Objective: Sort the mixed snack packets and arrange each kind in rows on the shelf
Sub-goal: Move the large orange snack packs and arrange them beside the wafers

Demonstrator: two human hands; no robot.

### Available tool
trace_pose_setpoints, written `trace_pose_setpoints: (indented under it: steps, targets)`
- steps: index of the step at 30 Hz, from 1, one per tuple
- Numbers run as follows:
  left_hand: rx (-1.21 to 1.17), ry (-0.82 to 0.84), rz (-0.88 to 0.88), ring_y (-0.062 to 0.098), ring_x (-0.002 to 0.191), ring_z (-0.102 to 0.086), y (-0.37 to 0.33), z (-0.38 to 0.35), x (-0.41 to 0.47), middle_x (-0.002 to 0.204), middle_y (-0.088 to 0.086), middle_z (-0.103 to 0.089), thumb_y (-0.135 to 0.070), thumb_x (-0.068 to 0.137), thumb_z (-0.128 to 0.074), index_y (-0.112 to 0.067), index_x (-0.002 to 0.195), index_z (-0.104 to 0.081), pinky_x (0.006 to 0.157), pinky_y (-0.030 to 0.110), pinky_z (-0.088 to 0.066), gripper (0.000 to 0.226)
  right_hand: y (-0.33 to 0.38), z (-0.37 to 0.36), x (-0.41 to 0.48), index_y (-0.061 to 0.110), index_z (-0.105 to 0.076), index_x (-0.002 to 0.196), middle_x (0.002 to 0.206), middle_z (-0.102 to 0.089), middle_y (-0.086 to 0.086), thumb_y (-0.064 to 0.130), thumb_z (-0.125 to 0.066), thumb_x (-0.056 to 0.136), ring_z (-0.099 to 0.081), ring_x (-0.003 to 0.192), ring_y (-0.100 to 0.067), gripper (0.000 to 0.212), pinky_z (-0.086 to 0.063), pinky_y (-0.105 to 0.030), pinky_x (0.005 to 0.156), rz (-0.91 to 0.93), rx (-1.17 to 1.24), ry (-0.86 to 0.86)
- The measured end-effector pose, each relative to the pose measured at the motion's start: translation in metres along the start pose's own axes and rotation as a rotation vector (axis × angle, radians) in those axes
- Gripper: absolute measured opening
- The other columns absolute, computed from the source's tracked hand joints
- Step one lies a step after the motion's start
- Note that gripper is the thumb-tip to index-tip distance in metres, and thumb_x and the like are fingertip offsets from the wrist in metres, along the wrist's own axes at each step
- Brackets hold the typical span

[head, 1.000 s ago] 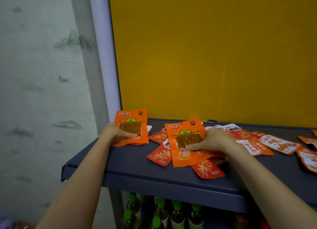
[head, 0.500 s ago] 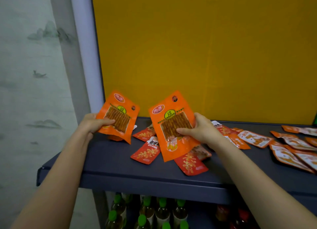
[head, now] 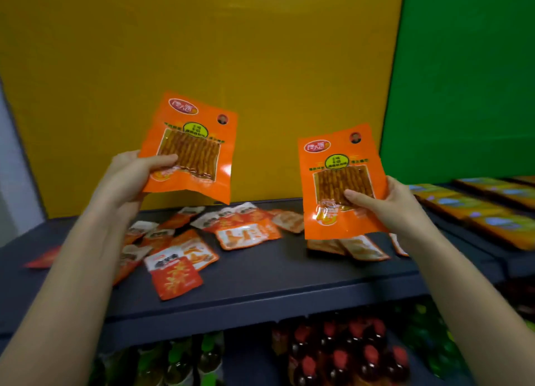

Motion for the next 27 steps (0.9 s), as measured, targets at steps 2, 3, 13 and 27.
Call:
trace_pose_setpoints:
  steps: [2,3,13,27]
  targets:
    - [-0.021,0.057,0.017,0.003,0.034,-0.058,0.005,-0.052,-0.013,0.041,-0.006,-0.063,-0.005,0.081,-0.062,-0.014,0.074,-0.059,0.038,0.012,-0.047,0.011,-0.013,0.052,-0.004,0.023,-0.059,0.094,0.106,-0.068,-0.009,0.016,-0.076,0.075,-0.067,0.088,-0.023,0.027,-0.055,-0.041,0.083,-0.034,-0.001,-0.050]
    - [-0.024,0.087,0.034,0.004,0.035,-0.058,0.009,-0.079,-0.021,0.041,-0.005,-0.063,-0.006,0.080,-0.062,-0.014,0.074,-0.059,0.039,0.013,-0.048,0.010,-0.020,0.079,-0.006,0.021,-0.060,0.096,0.106,-0.068,-0.009,0.015,-0.076,0.075,-0.066,0.086,-0.022,0.027,-0.055,-0.039,0.081,-0.050,0.000,-0.081]
    - [-0.080,0.325,0.119,0.008,0.042,-0.062,0.054,-0.329,-0.108,0.046,-0.006,-0.066,-0.010,0.079,-0.065,-0.016,0.075,-0.062,0.048,0.022,-0.049,0.008,-0.075,0.328,-0.040,0.014,-0.057,0.116,0.111,-0.067,-0.009,0.017,-0.075,0.076,-0.066,0.098,-0.028,0.044,-0.052,-0.043,0.089,-0.153,-0.043,-0.320]
    - [-0.228,0.653,0.236,0.007,0.039,-0.061,0.083,-0.604,-0.169,0.047,-0.003,-0.067,-0.007,0.083,-0.061,-0.014,0.075,-0.065,0.050,0.020,-0.051,0.011,-0.122,0.533,-0.057,0.015,-0.057,0.113,0.106,-0.067,-0.009,0.018,-0.074,0.077,-0.066,0.094,-0.029,0.040,-0.054,-0.041,0.082,-0.229,-0.129,-0.608]
Point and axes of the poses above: each hand's wrist, its own x-axis towards the middle knuckle, its own z-axis out of the back of the hand, y = z × x, the point moved 3 cm from there along x, towards the middle knuckle
